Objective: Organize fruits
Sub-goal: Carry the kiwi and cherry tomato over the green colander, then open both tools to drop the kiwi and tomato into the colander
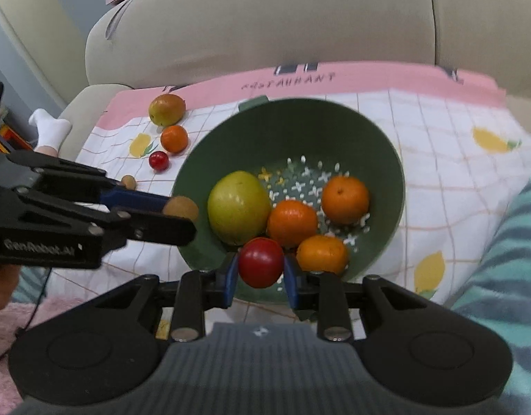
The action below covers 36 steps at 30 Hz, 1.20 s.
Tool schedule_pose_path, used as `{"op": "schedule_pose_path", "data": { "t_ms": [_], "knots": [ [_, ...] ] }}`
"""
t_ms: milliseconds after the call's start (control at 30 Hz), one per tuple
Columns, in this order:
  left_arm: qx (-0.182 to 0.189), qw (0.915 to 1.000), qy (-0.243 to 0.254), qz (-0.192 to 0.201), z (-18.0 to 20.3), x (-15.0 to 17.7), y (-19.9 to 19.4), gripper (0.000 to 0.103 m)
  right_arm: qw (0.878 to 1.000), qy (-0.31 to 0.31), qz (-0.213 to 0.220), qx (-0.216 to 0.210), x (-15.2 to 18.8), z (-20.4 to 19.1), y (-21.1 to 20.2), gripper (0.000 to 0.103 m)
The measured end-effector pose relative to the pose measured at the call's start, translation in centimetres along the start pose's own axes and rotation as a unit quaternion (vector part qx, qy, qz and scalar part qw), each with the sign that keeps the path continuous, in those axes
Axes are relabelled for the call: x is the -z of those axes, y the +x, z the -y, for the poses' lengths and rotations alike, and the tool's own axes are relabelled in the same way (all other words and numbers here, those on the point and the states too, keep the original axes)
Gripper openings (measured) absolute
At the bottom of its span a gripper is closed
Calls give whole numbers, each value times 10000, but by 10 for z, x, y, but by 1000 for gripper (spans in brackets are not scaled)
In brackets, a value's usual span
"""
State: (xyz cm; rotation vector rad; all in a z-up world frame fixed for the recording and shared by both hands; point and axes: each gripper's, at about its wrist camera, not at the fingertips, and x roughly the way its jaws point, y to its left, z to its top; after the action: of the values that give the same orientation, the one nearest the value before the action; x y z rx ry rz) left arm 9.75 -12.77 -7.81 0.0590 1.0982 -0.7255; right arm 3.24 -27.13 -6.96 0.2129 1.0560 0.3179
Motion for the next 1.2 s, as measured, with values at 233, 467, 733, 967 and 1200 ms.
{"op": "schedule_pose_path", "data": {
  "t_ms": [233, 467, 733, 967, 1200],
  "knots": [
    [103, 9972, -348, -658, -5, -13, 28, 31, 9962, 262, -655, -505, -12, 24, 20, 25],
    [24, 9914, -652, -1133, -14, -17, 47, 31, 9894, 186, -1178, -823, -24, 30, 37, 26],
    [-64, 9891, -719, -1286, -16, -25, 52, 31, 9821, 195, -1615, -952, -37, 32, 49, 26],
    [-114, 9891, -673, -1307, -16, -25, 53, 31, 9795, 113, -1797, -902, -43, 32, 52, 27],
    [-139, 9893, -653, -1299, -18, -24, 51, 36, 9789, 21, -1856, -859, -43, 29, 54, 27]
  ]
}}
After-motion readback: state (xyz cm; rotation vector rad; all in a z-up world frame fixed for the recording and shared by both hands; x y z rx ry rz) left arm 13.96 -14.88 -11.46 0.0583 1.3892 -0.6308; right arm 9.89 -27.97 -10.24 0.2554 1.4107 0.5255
